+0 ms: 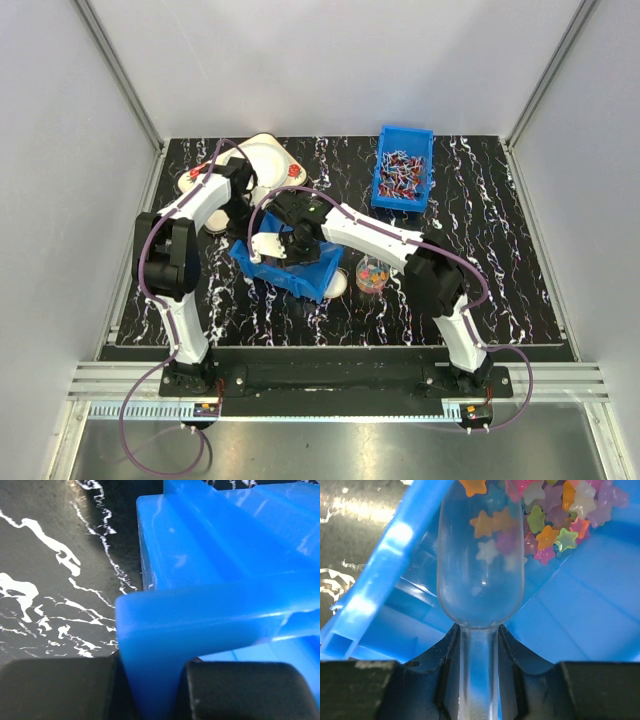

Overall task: Pack the candies
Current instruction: Scoop the fake candies from the storage box.

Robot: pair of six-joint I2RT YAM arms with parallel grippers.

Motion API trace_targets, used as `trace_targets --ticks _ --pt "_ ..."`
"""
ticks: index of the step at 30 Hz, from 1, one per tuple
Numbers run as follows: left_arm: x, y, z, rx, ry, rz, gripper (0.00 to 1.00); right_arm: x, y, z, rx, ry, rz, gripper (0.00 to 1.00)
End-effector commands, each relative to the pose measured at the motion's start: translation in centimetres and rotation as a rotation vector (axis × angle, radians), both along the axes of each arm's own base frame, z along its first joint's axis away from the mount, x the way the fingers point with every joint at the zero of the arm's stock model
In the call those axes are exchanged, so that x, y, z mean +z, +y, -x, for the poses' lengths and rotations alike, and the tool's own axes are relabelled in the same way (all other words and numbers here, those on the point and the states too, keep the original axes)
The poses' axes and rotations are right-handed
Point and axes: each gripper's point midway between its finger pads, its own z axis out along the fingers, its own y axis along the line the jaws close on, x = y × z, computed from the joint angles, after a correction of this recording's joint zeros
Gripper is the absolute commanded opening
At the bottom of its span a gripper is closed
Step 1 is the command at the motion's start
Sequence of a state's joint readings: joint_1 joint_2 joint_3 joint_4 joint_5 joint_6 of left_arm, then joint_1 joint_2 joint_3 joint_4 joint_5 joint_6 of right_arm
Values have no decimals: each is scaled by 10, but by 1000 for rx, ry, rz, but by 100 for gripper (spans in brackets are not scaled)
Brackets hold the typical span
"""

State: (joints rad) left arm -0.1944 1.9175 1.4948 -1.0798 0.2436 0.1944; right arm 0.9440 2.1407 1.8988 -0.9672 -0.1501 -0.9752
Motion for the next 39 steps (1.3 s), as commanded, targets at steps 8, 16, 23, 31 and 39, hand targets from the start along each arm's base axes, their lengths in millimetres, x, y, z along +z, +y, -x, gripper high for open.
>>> trace_targets --ticks 8,16,23,31,39 --pt "37 -26 -10 3 -95 144 0 14 28 8 -120 169 -289 0" --pt "35 -24 -12 -2 -97 131 0 40 21 2 -159 198 -390 0" --pt "35 -25 -10 -17 -82 144 0 68 10 -5 -191 215 -487 0" --pt "32 -20 -14 -3 -66 164 0 90 -7 -8 -201 188 -532 0" --pt "30 -11 -22 16 -73 168 0 113 -27 -6 -215 139 -570 0"
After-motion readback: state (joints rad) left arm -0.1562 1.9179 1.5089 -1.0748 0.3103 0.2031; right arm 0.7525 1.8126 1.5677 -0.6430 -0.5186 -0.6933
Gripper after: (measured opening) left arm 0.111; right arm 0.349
